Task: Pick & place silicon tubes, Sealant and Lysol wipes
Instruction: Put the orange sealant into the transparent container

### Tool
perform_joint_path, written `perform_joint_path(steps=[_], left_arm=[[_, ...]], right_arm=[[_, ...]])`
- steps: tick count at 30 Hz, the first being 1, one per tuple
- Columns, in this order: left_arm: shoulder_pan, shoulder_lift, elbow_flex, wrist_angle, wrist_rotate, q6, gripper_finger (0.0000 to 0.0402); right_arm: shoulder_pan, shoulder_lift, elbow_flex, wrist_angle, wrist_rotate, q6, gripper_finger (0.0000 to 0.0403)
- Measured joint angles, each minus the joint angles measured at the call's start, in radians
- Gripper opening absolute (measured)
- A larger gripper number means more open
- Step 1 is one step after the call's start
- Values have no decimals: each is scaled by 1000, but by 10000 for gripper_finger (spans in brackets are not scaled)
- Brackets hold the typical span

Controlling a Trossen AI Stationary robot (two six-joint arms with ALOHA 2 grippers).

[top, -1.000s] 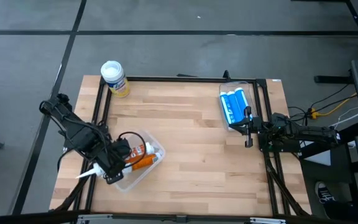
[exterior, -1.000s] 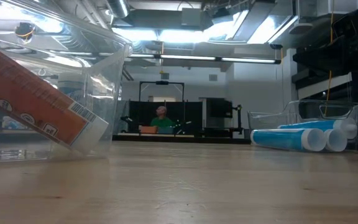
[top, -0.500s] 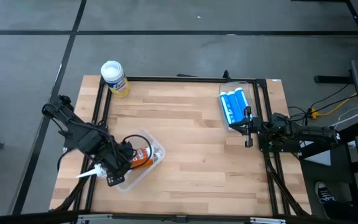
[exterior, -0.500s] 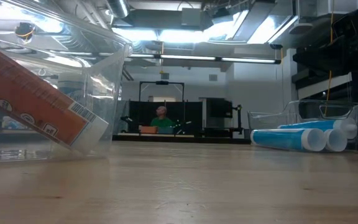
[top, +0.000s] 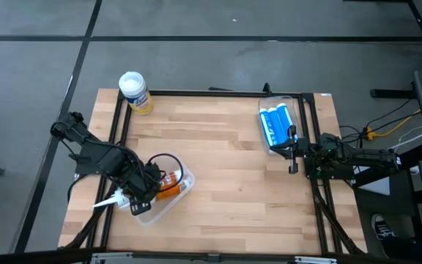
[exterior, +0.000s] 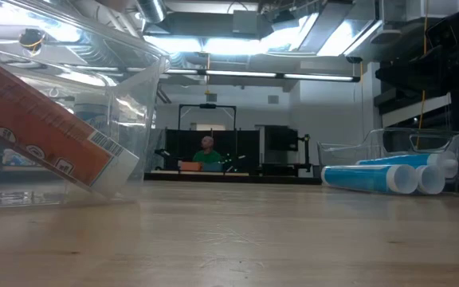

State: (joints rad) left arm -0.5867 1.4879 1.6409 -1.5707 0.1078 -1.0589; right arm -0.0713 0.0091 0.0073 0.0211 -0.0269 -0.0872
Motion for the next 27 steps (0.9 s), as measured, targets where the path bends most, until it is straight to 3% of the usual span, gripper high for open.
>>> perform_joint_path(steps=[5,10,22,27], left_arm=[[9,0,-16,2,1,10,197],[21,0,-110,-3,71,30,197],[54,-4,-135,1,74,41,197],[82,-5,-198,1,101,65,197]], right_arm=[[0,0,0,0,0,0,25],[0,0,0,0,0,0,25],[0,0,0,0,0,0,25],[0,0,0,0,0,0,25]])
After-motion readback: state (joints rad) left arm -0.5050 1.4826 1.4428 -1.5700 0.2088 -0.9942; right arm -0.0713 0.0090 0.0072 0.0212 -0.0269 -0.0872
